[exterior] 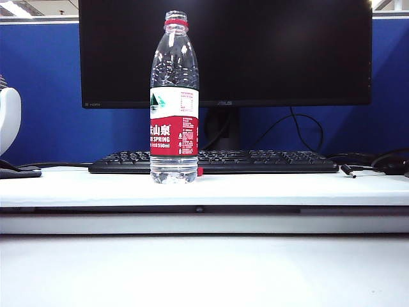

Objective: Unscrew the cap from the plastic bottle on the table.

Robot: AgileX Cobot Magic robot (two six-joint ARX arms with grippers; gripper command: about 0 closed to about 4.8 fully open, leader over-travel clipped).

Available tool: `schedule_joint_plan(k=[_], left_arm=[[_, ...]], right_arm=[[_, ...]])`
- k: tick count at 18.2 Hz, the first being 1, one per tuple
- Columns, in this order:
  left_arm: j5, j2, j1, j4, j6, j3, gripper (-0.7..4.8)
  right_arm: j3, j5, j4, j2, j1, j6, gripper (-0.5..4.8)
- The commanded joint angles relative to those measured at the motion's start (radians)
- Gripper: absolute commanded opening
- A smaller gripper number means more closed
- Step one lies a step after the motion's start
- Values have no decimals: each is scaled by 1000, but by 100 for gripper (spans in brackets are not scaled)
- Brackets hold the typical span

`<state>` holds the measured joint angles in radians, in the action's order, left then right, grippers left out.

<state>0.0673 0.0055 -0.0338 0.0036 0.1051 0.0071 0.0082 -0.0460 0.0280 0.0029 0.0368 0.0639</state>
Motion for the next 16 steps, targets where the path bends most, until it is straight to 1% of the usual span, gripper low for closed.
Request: schedule_joint_plan(k=[1,3,16], left_arm=[[0,-2,0,12,0,0,-4],[0,-2,0,12,0,0,-4],[0,-2,0,12,0,0,-4]], right_arm=[[-8,0,-11,-2,-29,-6,-4],[-8,3,-11,-2,-47,-15,-4],[-8,2,-9,-2,-47,-15,-4]])
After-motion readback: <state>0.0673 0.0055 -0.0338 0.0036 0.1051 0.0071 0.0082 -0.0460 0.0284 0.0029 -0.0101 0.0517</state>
